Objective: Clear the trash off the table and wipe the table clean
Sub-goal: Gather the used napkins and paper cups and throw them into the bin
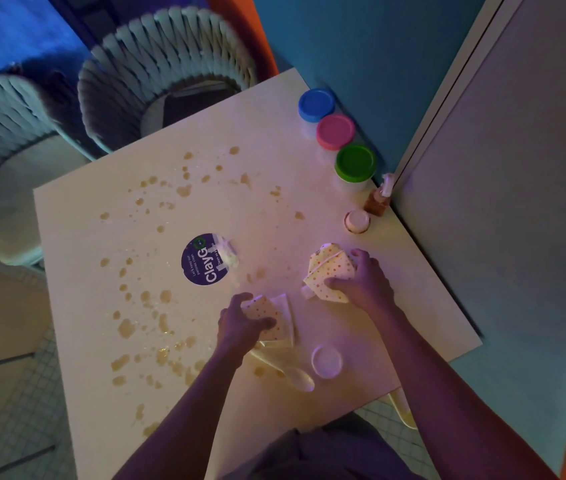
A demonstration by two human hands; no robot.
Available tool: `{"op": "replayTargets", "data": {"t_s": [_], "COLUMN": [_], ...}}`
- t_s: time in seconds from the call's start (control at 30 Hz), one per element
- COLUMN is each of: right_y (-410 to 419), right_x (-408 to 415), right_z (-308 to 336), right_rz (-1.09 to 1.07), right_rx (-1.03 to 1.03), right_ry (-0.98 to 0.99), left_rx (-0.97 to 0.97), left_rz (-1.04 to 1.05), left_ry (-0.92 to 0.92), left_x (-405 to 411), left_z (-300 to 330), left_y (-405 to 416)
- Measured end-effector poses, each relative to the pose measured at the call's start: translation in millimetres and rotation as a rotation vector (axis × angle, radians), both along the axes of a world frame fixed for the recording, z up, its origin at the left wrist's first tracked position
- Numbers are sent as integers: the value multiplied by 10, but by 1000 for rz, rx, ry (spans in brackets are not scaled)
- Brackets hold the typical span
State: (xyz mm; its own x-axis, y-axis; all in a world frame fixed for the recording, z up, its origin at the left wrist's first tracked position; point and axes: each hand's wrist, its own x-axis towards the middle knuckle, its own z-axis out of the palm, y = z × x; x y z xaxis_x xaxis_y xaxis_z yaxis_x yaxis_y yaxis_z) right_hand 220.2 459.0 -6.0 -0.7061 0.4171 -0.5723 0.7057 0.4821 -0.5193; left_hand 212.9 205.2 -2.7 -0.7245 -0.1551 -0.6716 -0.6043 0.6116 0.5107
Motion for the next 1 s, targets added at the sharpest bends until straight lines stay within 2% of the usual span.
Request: {"op": "replayTargets", "data": {"t_s": [0.17, 0.4, 0.53, 0.7, 1.0], "right_y": [21, 38, 41, 76, 231], "right_x": [-34, -35, 2, 51, 433], "right_z": [-16, -35, -24, 84, 183], "right_rz": [6, -64, -154, -388, -583], "right_rx": [-3, -177, -358, -658, -739], "right_ry": [-17, 19, 37, 124, 224], "left_rx": [59, 138, 173, 269, 271], "left_rz": [46, 68, 80, 131, 69], "left_ry": [-7, -100, -86, -41, 62], "left_x": [-10, -57, -84, -84, 85], "left_z": [32, 14, 116, 253, 357], "left_y": [41, 10, 13, -5, 63]}}
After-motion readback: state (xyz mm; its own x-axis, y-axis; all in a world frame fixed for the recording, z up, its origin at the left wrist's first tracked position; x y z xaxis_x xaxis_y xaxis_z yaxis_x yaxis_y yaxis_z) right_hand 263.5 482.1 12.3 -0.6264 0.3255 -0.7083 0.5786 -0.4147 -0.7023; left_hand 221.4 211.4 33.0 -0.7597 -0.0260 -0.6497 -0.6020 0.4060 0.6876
